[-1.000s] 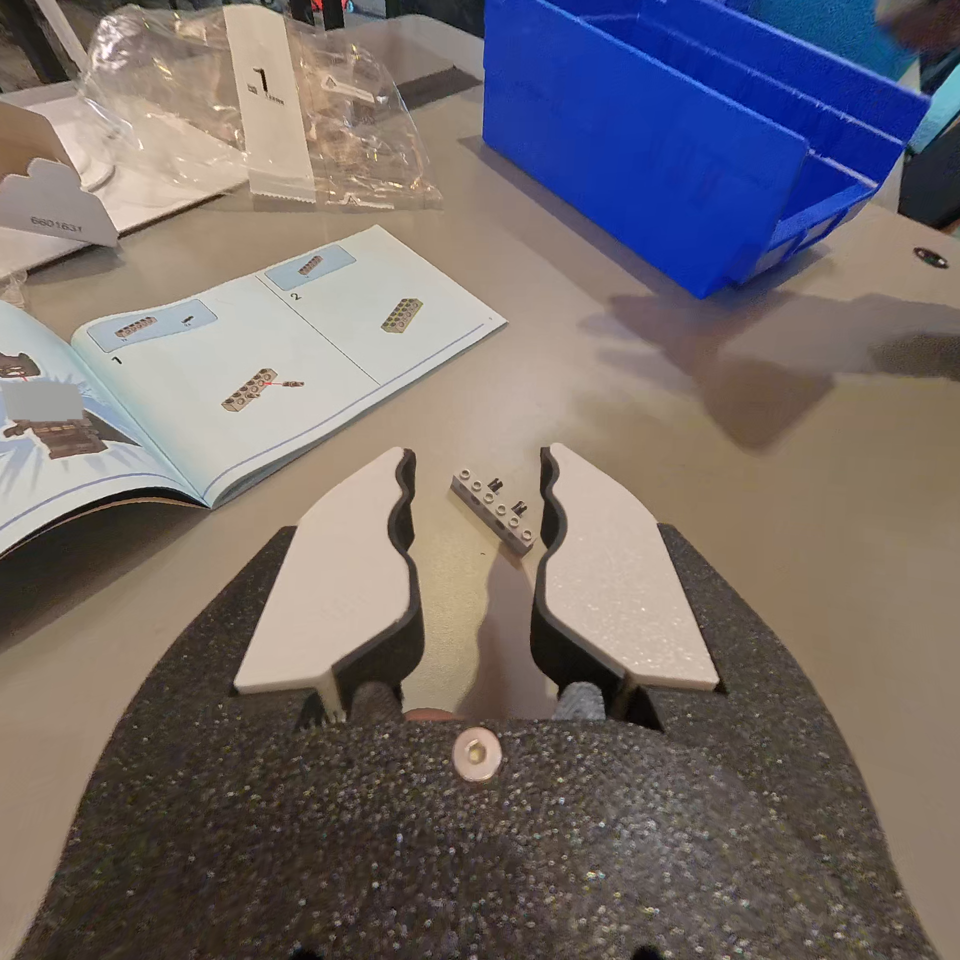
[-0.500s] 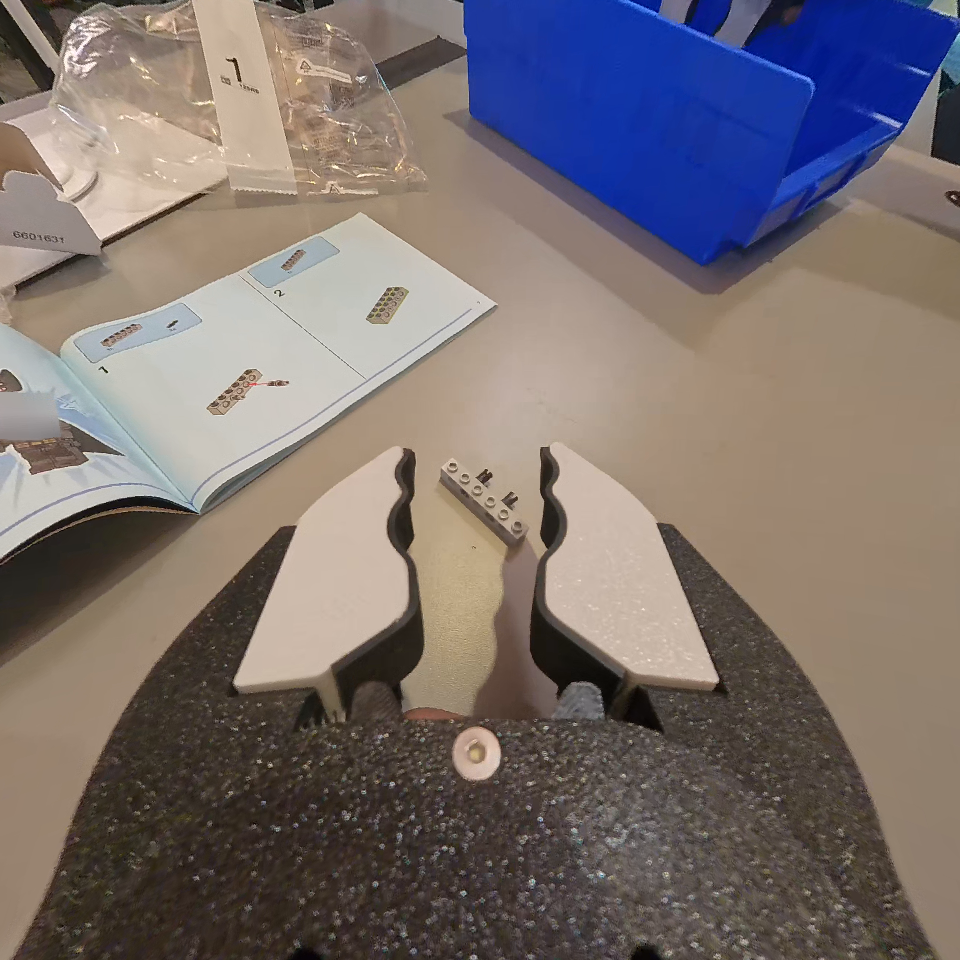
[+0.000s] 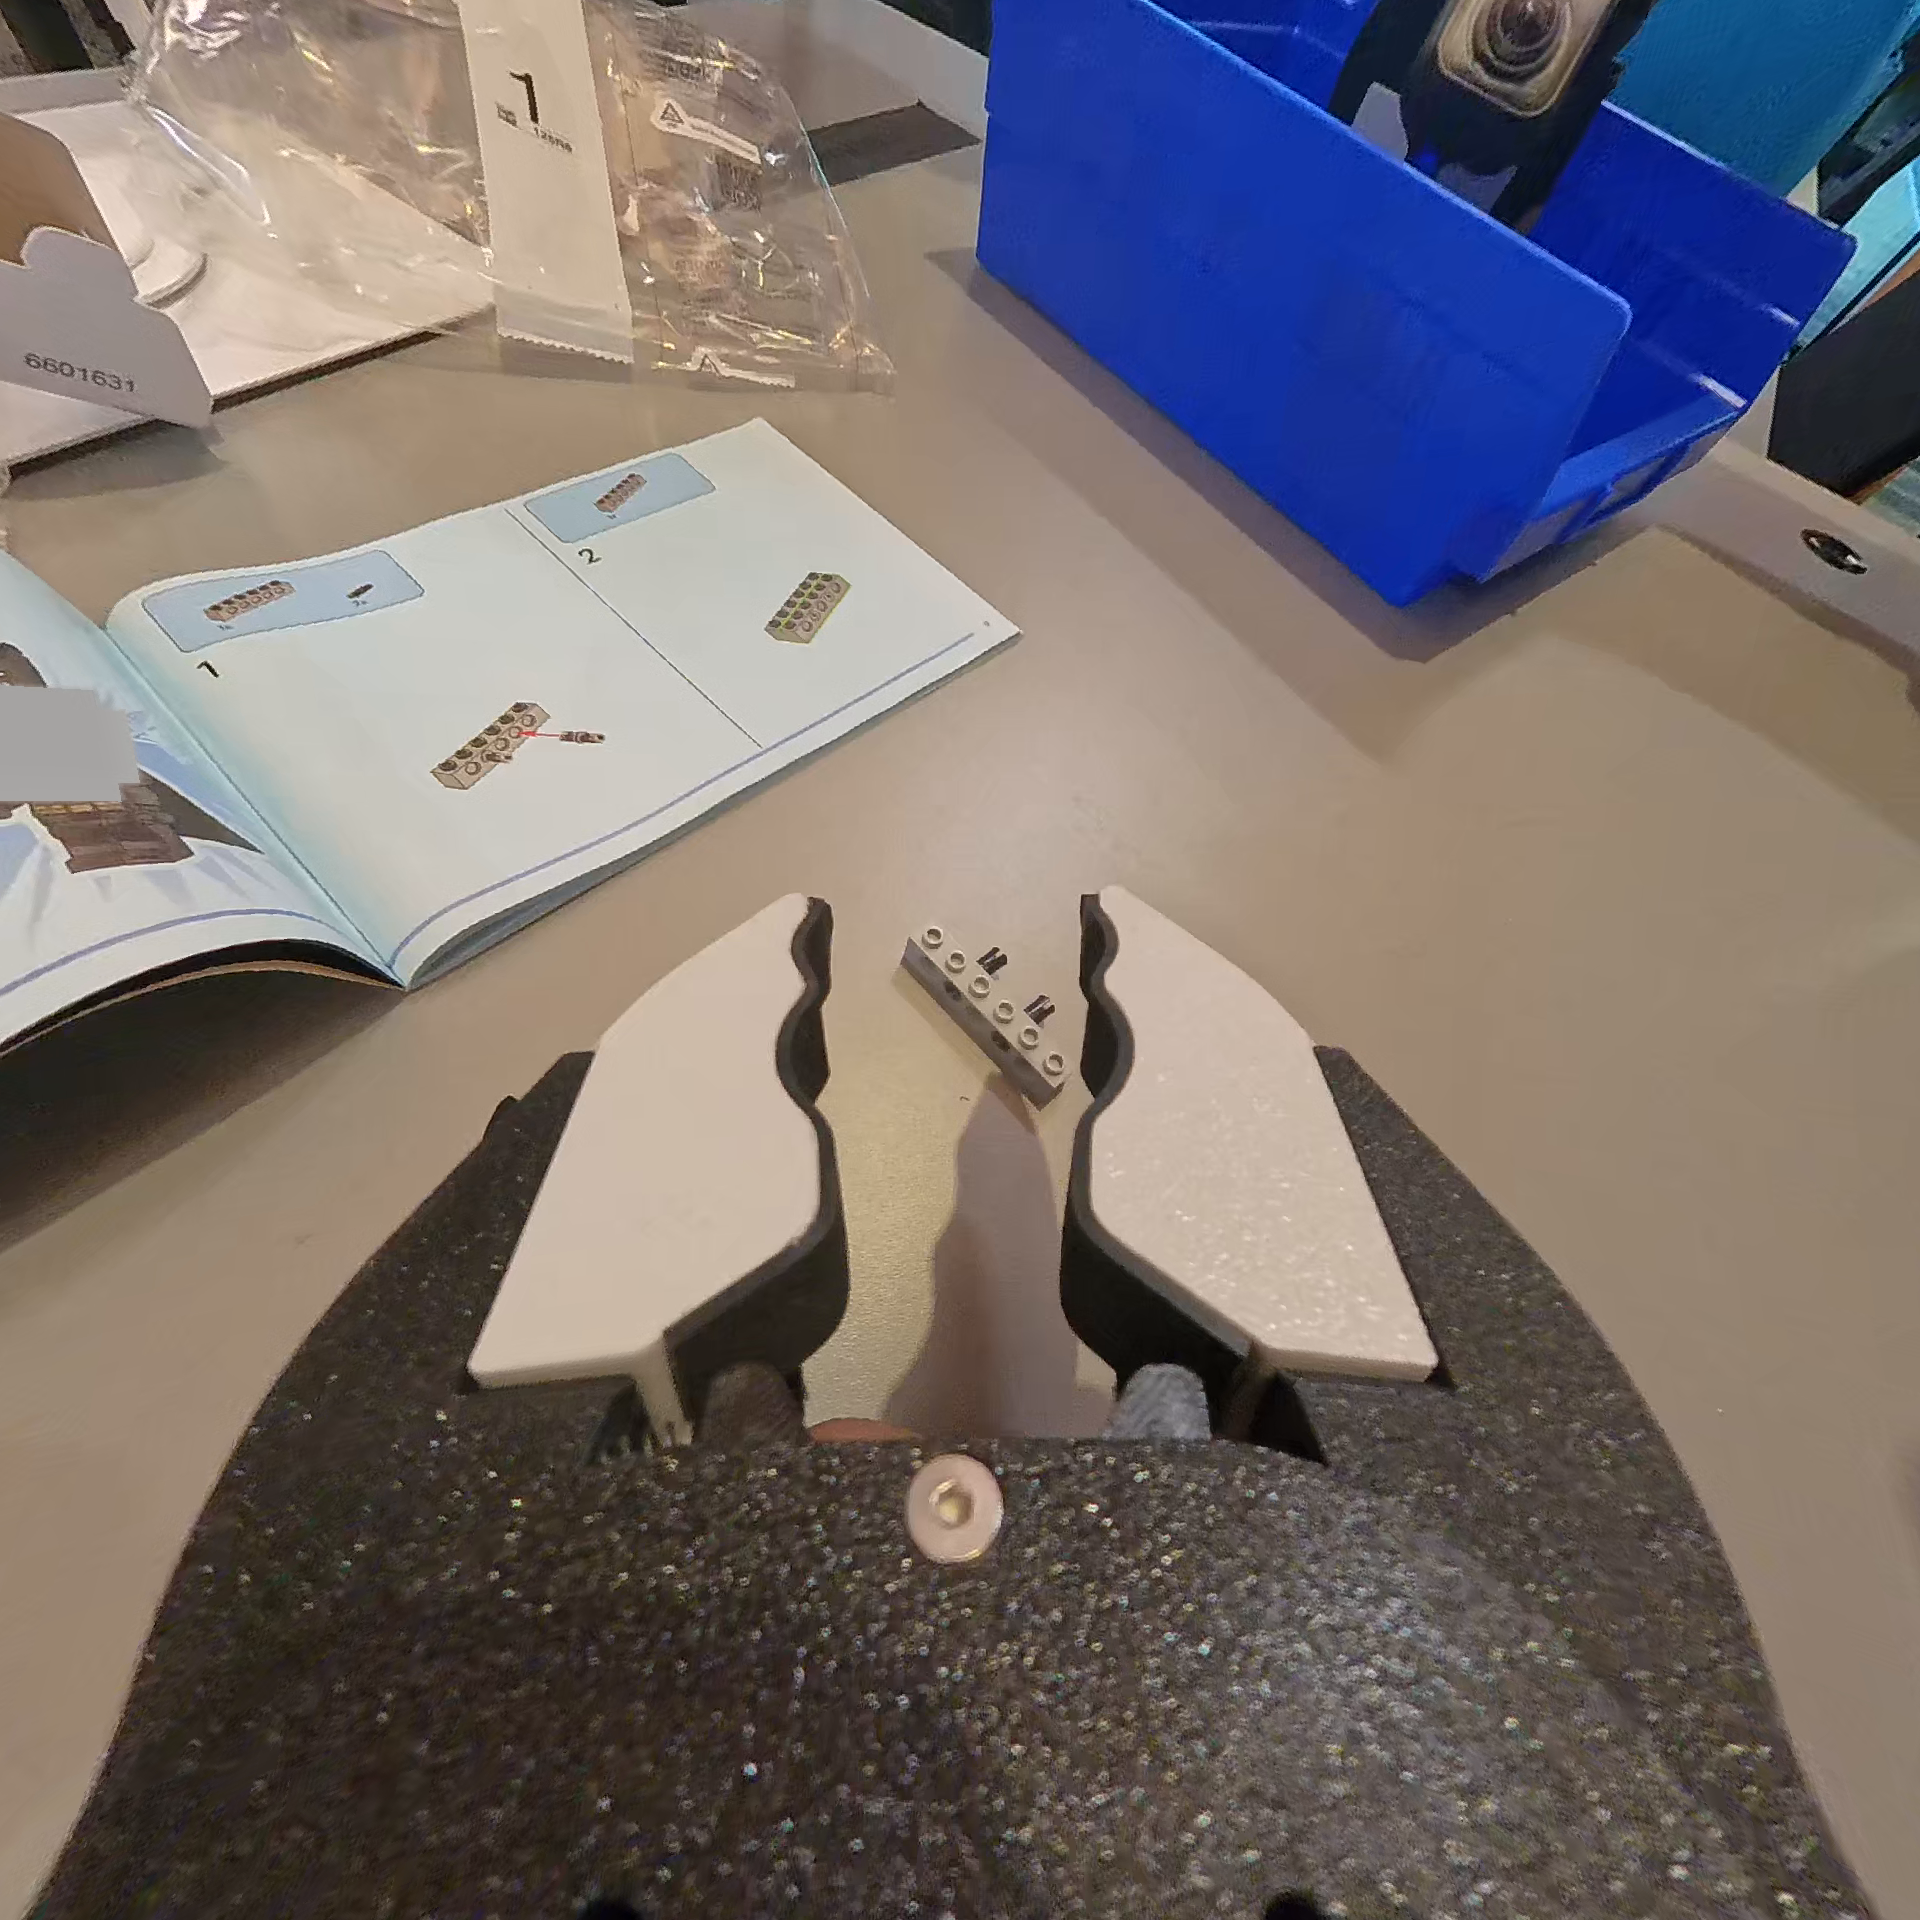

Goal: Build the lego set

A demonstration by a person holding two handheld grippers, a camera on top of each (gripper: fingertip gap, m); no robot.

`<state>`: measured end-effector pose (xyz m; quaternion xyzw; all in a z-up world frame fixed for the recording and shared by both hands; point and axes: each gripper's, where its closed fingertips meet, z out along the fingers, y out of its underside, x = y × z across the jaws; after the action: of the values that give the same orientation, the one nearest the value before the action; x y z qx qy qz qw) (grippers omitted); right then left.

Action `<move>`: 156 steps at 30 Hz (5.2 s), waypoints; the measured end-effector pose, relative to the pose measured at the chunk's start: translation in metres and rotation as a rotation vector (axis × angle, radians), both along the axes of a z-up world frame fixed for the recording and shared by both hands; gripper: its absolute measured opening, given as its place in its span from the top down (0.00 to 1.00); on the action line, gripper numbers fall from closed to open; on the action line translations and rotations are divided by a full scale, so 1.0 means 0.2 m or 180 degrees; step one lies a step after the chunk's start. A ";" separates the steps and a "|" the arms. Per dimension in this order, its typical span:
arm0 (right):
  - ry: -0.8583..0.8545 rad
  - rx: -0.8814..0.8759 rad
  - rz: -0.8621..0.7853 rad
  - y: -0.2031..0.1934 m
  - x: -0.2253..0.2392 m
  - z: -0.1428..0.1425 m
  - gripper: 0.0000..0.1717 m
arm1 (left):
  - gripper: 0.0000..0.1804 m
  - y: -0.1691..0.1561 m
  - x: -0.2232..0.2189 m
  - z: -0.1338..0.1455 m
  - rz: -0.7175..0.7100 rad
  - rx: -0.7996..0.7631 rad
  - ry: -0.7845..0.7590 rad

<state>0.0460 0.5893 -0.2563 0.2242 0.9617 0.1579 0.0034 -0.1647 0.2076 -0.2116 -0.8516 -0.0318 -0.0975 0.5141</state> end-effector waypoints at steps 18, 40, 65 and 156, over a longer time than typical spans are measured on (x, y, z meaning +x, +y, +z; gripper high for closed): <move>0.0307 -0.0390 -0.0539 -0.01 -0.10 0.00 0.90 | 0.74 0.01 0.03 -0.05 -0.0057 -0.0208 0.0241; 0.0369 -0.0035 -0.0901 0.01 -0.12 0.10 0.92 | 0.75 0.01 0.00 -0.02 0.0033 -0.0065 0.0123; 0.0848 -0.0939 -0.0209 -1.88 -0.57 -0.02 0.92 | 0.77 -0.04 -0.13 0.01 0.0606 0.0064 -0.0187; 0.1783 -0.2020 -0.0955 -1.78 -0.59 0.00 0.77 | 0.76 -0.04 0.29 0.03 -0.0765 0.0114 -0.0002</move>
<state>-0.0716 0.2324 -0.2567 0.3831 0.8832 -0.2139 -0.1657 -0.1075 0.1998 -0.2051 -0.8399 0.0720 -0.1592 0.5138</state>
